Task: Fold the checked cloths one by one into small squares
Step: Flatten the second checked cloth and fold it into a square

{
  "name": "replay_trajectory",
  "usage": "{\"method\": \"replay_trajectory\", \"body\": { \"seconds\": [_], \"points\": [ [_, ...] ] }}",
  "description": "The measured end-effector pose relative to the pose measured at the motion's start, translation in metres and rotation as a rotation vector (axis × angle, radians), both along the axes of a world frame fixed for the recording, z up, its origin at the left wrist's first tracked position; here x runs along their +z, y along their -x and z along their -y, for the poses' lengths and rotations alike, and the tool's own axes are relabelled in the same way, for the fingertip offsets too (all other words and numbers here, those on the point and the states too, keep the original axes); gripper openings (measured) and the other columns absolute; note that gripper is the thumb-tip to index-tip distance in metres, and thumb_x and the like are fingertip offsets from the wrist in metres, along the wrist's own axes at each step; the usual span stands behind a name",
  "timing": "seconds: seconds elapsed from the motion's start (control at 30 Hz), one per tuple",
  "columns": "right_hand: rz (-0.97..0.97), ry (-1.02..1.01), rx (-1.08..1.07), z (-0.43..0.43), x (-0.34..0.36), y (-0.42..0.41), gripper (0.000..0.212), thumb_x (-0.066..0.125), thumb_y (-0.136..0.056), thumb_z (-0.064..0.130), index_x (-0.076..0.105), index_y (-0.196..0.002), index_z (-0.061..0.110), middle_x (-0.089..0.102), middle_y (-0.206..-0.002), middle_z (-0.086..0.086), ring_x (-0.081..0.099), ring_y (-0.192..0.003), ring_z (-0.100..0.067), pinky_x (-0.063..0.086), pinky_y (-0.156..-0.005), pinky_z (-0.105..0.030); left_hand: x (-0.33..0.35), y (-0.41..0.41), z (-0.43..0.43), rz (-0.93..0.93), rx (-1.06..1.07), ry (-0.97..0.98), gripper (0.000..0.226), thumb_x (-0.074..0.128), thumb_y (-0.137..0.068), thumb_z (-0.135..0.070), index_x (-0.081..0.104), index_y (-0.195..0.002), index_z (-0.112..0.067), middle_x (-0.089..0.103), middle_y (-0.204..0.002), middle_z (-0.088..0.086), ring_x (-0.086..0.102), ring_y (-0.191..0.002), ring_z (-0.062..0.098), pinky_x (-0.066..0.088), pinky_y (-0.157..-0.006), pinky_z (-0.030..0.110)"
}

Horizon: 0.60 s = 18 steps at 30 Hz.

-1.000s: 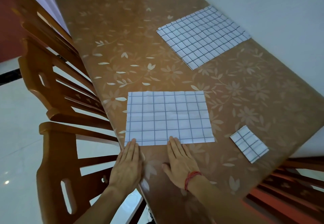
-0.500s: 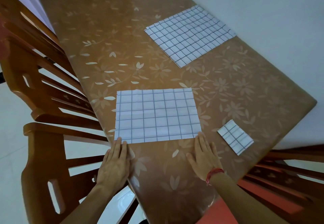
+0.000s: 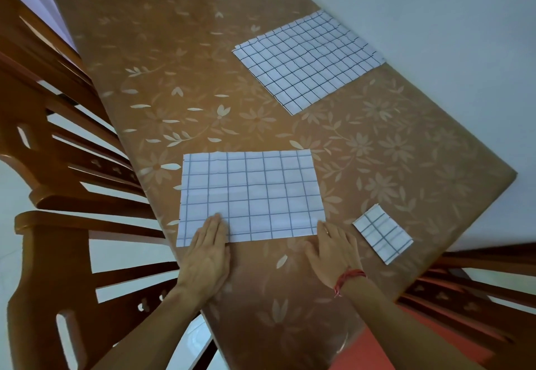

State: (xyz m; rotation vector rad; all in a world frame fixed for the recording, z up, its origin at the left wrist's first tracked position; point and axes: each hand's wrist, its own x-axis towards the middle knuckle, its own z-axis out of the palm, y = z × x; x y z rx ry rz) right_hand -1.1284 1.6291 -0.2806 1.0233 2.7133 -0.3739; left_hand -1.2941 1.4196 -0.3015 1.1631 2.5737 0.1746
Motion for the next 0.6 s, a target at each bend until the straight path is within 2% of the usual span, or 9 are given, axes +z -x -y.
{"method": "replay_trajectory", "body": {
  "seconds": [0.1,0.2,0.23,0.3,0.37,0.4,0.5,0.6],
  "points": [
    [0.012,0.053,-0.037,-0.013,0.001,0.013,0.058,0.035,-0.098,0.045,0.034,-0.146,0.012,0.037,-0.151,-0.003,0.036,-0.136,-0.018,0.023,-0.113,-0.037,0.003,0.006,-0.039,0.062,-0.058,-0.053,0.056,0.028,-0.1,-0.016,0.013,-0.153,-0.005,0.007,-0.162,0.011,0.005,-0.15,0.023,0.003,-0.12,0.033],
    [-0.068,0.135,-0.095,-0.027,0.001,0.024,0.056,0.039,-0.096,0.045,0.041,-0.141,0.012,0.039,-0.149,-0.003,0.04,-0.133,-0.021,0.031,-0.11,-0.039,0.001,0.011,-0.067,0.066,-0.11,-0.038,0.06,0.026,-0.101,-0.013,-0.002,-0.154,-0.008,-0.01,-0.162,0.008,-0.011,-0.149,0.019,-0.003,-0.121,0.032],
    [-0.103,0.172,-0.136,-0.034,0.0,0.029,0.052,0.042,-0.095,0.043,0.045,-0.137,0.013,0.044,-0.142,-0.004,0.043,-0.128,-0.023,0.035,-0.106,-0.038,-0.001,0.011,-0.072,0.073,-0.12,-0.022,0.06,0.025,-0.101,-0.013,-0.003,-0.154,-0.008,-0.012,-0.162,0.007,-0.013,-0.148,0.018,-0.005,-0.12,0.032],
    [-0.201,0.248,-0.228,-0.047,-0.001,0.042,0.037,0.046,-0.091,0.042,0.055,-0.115,0.015,0.056,-0.109,-0.005,0.054,-0.103,-0.023,0.044,-0.082,-0.033,-0.003,0.01,-0.077,0.08,-0.13,0.008,0.059,0.025,-0.102,-0.014,-0.004,-0.154,-0.009,-0.015,-0.161,0.006,-0.015,-0.148,0.018,-0.007,-0.118,0.031],
    [-0.284,0.334,-0.353,-0.059,0.0,0.058,0.021,0.05,-0.089,0.037,0.052,-0.087,0.016,0.048,-0.078,0.0,0.05,-0.076,-0.019,0.037,-0.063,-0.028,-0.006,0.008,-0.077,0.079,-0.13,0.015,0.059,0.025,-0.102,-0.015,-0.003,-0.154,-0.009,-0.016,-0.161,0.007,-0.016,-0.148,0.019,-0.009,-0.116,0.03],
    [-0.316,0.399,-0.429,-0.064,0.004,0.065,0.023,0.052,-0.088,0.033,0.046,-0.077,0.015,0.043,-0.07,-0.001,0.045,-0.069,-0.019,0.036,-0.059,-0.029,-0.008,0.008,-0.077,0.08,-0.127,0.006,0.059,0.025,-0.102,-0.015,-0.002,-0.154,-0.009,-0.015,-0.161,0.007,-0.015,-0.148,0.019,-0.009,-0.115,0.03],
    [-0.396,0.536,-0.627,-0.079,0.005,0.083,0.025,0.056,-0.084,0.028,0.046,-0.071,0.009,0.042,-0.066,-0.003,0.041,-0.063,-0.019,0.039,-0.062,-0.034,-0.01,0.008,-0.076,0.086,-0.119,-0.023,0.059,0.028,-0.101,-0.015,0.002,-0.154,-0.009,-0.012,-0.162,0.007,-0.013,-0.148,0.019,-0.008,-0.116,0.03],
    [-0.377,0.568,-0.708,-0.086,0.009,0.096,0.027,0.056,-0.083,0.024,0.043,-0.062,0.014,0.043,-0.061,-0.003,0.042,-0.061,-0.021,0.04,-0.064,-0.036,-0.011,0.007,-0.076,0.093,-0.109,-0.033,0.059,0.028,-0.102,-0.016,0.001,-0.154,-0.01,-0.013,-0.162,0.006,-0.014,-0.148,0.018,-0.009,-0.116,0.029]
  ]
}}
